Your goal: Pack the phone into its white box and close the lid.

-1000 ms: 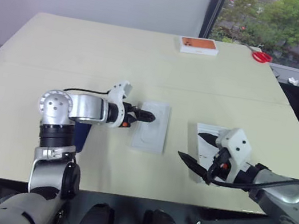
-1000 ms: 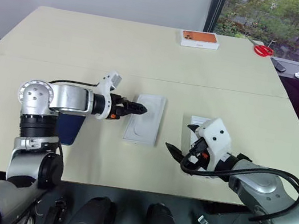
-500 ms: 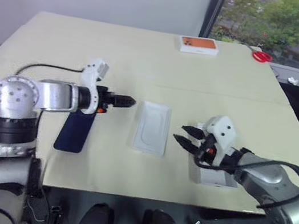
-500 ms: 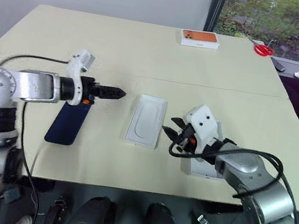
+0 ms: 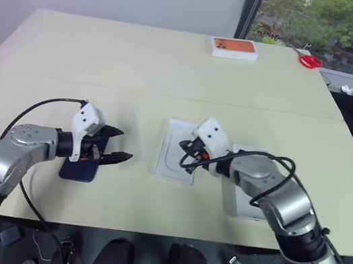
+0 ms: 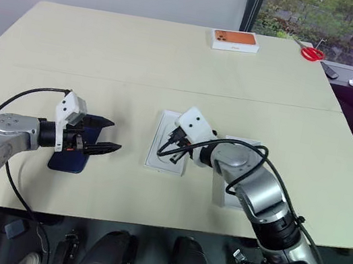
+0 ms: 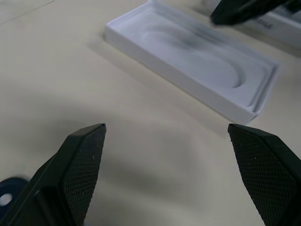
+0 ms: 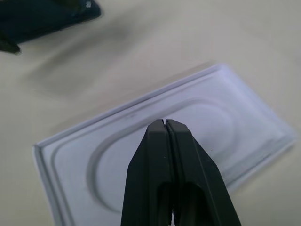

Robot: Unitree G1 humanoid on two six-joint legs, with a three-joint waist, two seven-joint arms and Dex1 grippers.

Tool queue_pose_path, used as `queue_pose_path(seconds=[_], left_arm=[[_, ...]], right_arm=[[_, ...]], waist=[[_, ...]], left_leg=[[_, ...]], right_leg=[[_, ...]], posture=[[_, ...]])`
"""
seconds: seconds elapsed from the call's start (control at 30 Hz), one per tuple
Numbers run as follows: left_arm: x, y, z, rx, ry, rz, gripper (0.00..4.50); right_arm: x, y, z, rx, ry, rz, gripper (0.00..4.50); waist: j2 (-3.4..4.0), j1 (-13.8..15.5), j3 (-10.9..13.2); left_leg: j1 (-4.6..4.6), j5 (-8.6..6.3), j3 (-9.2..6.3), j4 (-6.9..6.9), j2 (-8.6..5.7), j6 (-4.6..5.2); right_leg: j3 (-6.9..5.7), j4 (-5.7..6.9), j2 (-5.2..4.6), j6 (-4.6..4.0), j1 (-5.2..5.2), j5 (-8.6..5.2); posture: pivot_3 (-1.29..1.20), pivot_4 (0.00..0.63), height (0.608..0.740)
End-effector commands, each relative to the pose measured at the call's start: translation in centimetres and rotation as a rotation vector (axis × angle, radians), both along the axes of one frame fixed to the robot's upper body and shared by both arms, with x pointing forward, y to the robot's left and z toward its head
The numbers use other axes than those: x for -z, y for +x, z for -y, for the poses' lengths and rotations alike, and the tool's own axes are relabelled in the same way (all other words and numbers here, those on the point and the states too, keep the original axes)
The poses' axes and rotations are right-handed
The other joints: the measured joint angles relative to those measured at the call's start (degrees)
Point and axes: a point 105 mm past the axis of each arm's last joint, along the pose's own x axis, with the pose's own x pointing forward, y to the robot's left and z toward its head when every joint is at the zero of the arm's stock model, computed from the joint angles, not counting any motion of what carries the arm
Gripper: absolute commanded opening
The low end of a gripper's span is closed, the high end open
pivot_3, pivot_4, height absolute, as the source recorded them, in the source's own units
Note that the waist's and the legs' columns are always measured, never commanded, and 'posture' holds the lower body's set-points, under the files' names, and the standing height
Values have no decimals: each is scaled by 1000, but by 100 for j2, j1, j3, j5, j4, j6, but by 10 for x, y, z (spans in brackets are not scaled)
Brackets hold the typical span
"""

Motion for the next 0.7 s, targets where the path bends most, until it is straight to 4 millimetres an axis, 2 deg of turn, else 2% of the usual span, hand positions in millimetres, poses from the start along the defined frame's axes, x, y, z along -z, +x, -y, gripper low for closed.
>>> queue_pose_path(seconds=[0.03,0.3,0.4,0.53,0.6,0.7], left_arm=[[-9,-10,-1,59,0,32,4390],[0,-19,-7,86,63,16,4390],[2,-19,-6,90,65,17,4390],[1,-20,-3,97,49,14,4390],[2,-22,0,111,51,15,4390],[2,-22,2,112,48,14,4390]], right_arm=[[8,-2,-2,4,-38,-46,59],[29,-8,2,16,-130,-160,59],[29,-9,1,15,-129,-160,59],[13,-5,-2,5,-88,-74,59],[-14,-5,0,-22,-46,37,59],[-36,-15,9,-66,-32,124,59]], waist=[[0,-15,0],[2,-1,1],[0,-2,0],[1,-5,0],[2,-5,1],[3,3,2]], left_leg=[[0,-2,0,0,0,4],[9,-4,-9,1,3,8],[11,-4,-12,3,3,8],[10,-4,-12,3,3,8],[8,-4,-14,3,4,8],[3,-4,-16,3,6,8]], right_leg=[[-1,1,0,1,-1,0],[-11,22,5,2,-1,-1],[-11,21,9,2,3,-1],[-11,21,11,2,3,-1],[-11,22,15,3,2,-1],[-11,22,20,3,-1,0]], posture=[[0,150,740],[0,150,740],[0,150,740],[0,150,740],[0,150,740],[0,150,740]])
